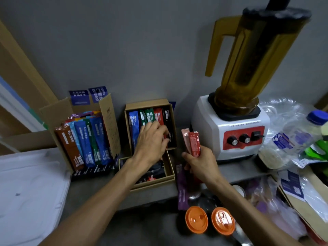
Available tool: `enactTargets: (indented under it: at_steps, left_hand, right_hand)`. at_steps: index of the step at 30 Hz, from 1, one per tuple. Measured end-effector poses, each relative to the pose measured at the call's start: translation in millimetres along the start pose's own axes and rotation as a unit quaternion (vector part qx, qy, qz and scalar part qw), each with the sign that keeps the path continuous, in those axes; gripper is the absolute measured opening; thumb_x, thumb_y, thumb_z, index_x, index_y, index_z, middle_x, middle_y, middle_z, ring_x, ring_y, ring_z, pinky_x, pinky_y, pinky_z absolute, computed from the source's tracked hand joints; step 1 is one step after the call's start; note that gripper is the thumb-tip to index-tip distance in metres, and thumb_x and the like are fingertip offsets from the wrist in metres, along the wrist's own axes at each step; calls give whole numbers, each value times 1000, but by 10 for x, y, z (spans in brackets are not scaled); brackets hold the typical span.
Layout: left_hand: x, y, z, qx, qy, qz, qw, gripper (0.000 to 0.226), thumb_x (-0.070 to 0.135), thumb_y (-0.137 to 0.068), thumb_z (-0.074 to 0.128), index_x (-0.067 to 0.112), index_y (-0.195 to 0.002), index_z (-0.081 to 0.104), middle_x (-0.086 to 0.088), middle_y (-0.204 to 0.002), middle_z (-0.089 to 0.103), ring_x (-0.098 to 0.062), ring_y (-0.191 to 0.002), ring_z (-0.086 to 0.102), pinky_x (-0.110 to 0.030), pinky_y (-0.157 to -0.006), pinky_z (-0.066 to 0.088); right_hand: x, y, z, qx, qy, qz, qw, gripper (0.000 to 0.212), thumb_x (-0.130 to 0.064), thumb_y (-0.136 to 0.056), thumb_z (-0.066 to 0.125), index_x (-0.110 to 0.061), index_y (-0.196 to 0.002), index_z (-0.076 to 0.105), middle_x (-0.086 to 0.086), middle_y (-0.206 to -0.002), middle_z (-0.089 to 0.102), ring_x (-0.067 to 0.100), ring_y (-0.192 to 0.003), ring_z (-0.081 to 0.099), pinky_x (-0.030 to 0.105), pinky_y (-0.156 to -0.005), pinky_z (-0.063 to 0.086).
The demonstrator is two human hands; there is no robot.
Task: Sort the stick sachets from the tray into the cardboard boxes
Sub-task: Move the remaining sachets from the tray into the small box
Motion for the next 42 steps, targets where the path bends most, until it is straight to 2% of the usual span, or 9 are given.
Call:
enactTargets:
  at_steps: [3,7,10,19,29,33,36,38,42]
  left_hand:
    - [-1,137,-69,19,57,-22,998,12,32,-91,65,25,-101,65,9,-101,56,-10,-101,47,-32,-98,37]
    - [46,272,-116,13,72,-28,997,8,29,-92,65,24,-98,66,8,-98,57,-10,-98,48,-32,-95,40]
    - [38,359,-144,4,111,-44,993,6,27,-93,65,22,-93,68,9,-92,59,-10,-93,50,-32,-87,43]
    - [81,274,-220,-57,336,-139,930,7,26,-92,69,21,-89,73,9,-73,67,4,-56,56,-10,-53,41]
    - [-133,-238,-68,-34,276,-214,937,2,17,-94,66,15,-95,66,4,-72,68,-7,-69,68,-20,-62,53]
    - [-45,-251,-44,-17,198,-152,968,20,17,-91,69,19,-101,52,4,-73,66,-2,-66,64,-13,-53,48]
    - [-13,-167,-60,13,51,-3,999,38,26,-88,73,22,-118,50,5,-109,61,-9,-99,61,-27,-87,54]
    - [-64,-166,-19,5,-75,54,996,64,38,-84,75,19,-139,47,-1,-139,50,-19,-129,46,-38,-111,38]
    - [-99,-219,90,-43,-145,74,986,88,48,-86,69,16,-155,24,-2,-163,22,-25,-151,16,-44,-122,10]
  right_hand:
    - [82,95,42,-36,62,3,997,9,-21,-89,72,-22,-93,64,1,-75,71,9,-53,67,17,-47,50]
    - [102,82,187,-60,149,19,987,18,-19,-83,78,-12,-97,68,5,-86,71,17,-65,70,26,-54,59]
    - [32,46,147,-47,109,52,992,7,-14,-84,74,-16,-81,68,9,-77,73,18,-60,70,28,-55,58]
    - [-1012,-226,-157,-21,-114,-42,992,9,-9,-87,74,-6,-84,65,5,-56,61,11,-43,54,20,-44,45]
    - [-889,-564,-14,25,-78,-34,996,8,-16,-92,68,-20,-86,64,3,-66,69,13,-54,64,25,-52,52]
    - [-632,-480,29,23,-55,-27,998,6,-17,-94,65,-22,-91,62,4,-76,71,8,-57,68,20,-53,51]
    - [-505,-461,74,9,-60,-27,998,9,-22,-95,65,-21,-104,62,3,-82,72,8,-63,69,19,-56,52]
    - [-482,-446,79,4,-77,-34,996,8,-25,-95,65,-21,-102,62,3,-79,71,9,-60,69,20,-55,53]
    - [-441,-381,92,-3,-108,-42,993,9,-27,-99,58,-20,-96,63,4,-77,71,11,-62,68,24,-59,55]
Point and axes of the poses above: each hand's wrist, its own y-axis away from the middle knuckle, its own z-axis out of the palm, x = y × z, the point moved 4 cm from there along -y, towards the middle knuckle
